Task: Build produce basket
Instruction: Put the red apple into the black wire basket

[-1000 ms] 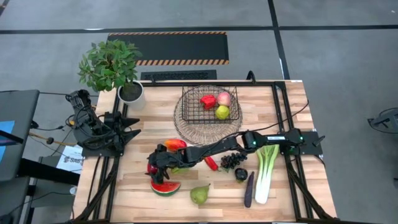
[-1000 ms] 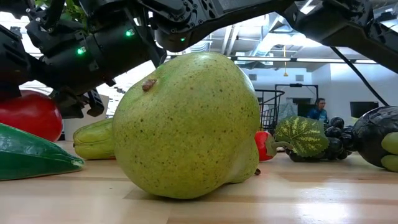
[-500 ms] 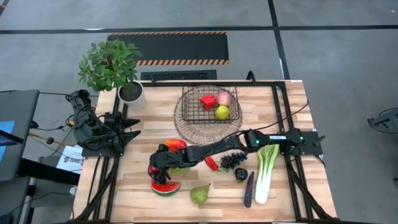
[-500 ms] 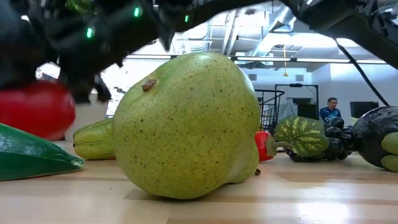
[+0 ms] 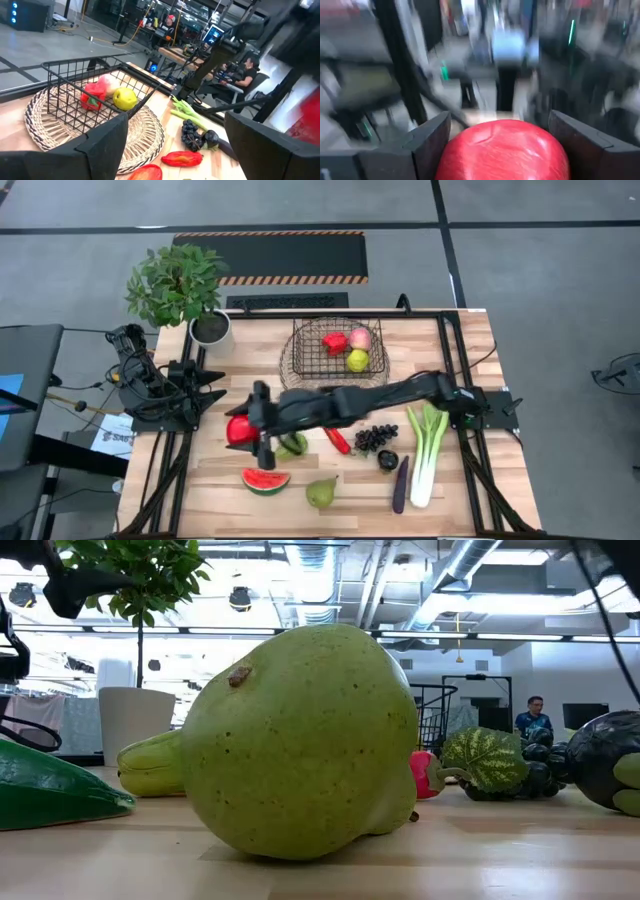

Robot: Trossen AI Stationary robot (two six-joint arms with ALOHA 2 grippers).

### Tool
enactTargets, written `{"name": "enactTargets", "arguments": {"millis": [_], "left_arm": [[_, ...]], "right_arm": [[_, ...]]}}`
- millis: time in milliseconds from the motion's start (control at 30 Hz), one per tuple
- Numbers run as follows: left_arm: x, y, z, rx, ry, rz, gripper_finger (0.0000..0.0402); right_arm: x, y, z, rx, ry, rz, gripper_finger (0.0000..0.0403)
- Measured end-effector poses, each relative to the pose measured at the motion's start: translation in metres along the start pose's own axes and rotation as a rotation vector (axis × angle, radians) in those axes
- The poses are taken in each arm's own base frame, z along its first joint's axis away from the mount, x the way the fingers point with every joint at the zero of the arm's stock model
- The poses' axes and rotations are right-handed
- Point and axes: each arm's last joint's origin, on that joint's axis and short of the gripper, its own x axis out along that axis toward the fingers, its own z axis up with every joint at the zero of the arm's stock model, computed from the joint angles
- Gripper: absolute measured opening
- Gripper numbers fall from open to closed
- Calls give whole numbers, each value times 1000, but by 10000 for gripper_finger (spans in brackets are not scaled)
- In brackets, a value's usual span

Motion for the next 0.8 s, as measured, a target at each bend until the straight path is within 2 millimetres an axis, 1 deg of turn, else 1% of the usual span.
{"name": "enactTargets", "arguments": {"millis": [100, 267, 333, 400, 467, 600, 700, 800], "left_arm": [[0, 0, 0, -11, 0, 0, 315], [0, 0, 0, -37, 0, 0, 315], [0, 0, 0, -42, 1, -1, 315], [0, 0, 0, -50, 1, -1, 315], [0, 0, 0, -56, 1, -1, 315], [0, 0, 0, -59, 1, -1, 315], [0, 0, 0, -59, 1, -1, 315], [0, 0, -1, -52, 3, 0, 315]], "right_arm": [[-32, 14, 46, 2, -157, 35, 326], [-75, 41, 97, -55, -445, 88, 326], [-97, 52, 119, -74, -592, 103, 326], [-118, 62, 136, -108, -723, 108, 326], [-133, 71, 146, -158, -823, 81, 326], [-144, 87, 150, -277, -900, -20, 327], [-147, 93, 150, -335, -894, -106, 327], [-146, 89, 149, -370, -822, -287, 327]]}}
